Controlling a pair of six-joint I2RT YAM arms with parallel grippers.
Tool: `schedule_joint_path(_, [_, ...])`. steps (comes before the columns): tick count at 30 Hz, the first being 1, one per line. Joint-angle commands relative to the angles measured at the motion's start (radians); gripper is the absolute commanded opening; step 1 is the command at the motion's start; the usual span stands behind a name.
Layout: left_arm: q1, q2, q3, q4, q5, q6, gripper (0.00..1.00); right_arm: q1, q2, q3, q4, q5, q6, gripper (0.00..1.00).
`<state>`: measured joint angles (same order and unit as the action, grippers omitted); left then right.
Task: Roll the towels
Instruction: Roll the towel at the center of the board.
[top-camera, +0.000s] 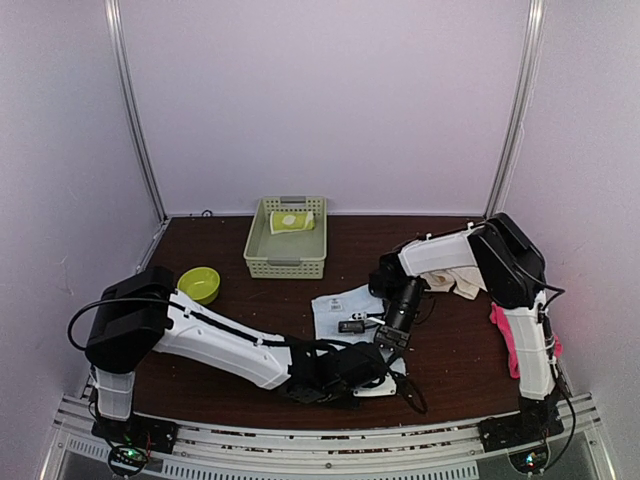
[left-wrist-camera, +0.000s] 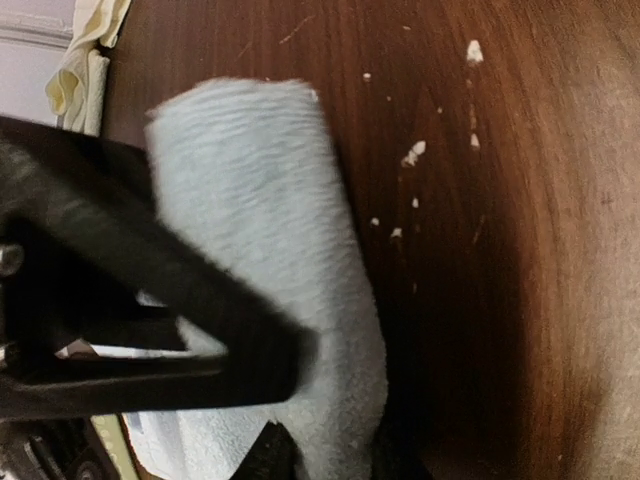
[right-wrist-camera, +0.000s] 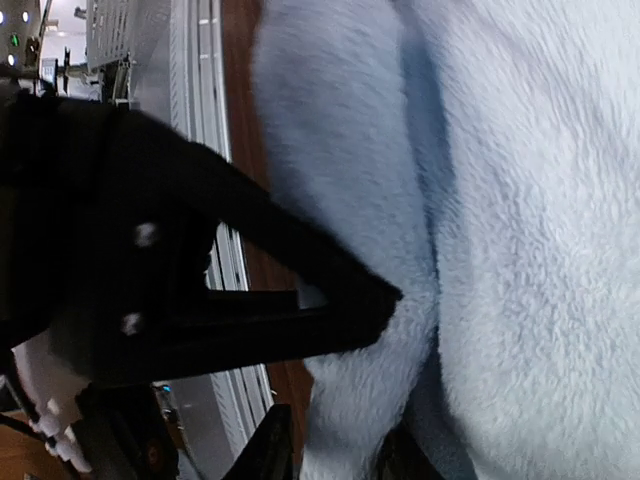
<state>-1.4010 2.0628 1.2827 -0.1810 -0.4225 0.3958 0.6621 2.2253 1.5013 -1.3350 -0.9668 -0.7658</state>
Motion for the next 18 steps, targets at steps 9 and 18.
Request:
schedule_joint_path(9, [0.141, -0.075, -0.001, -0.113, 0.503, -0.251, 0.12, -0.089, -0.496, 0.317, 0.011, 0.103, 0.125, 0.45])
schedule_joint_path(18, [0.38, 0.122, 0.172, -0.154, 1.199, -0.534, 0.11, -0.106, -0.96, -0.105, 0.535, 0.097, 0.243, 0.48])
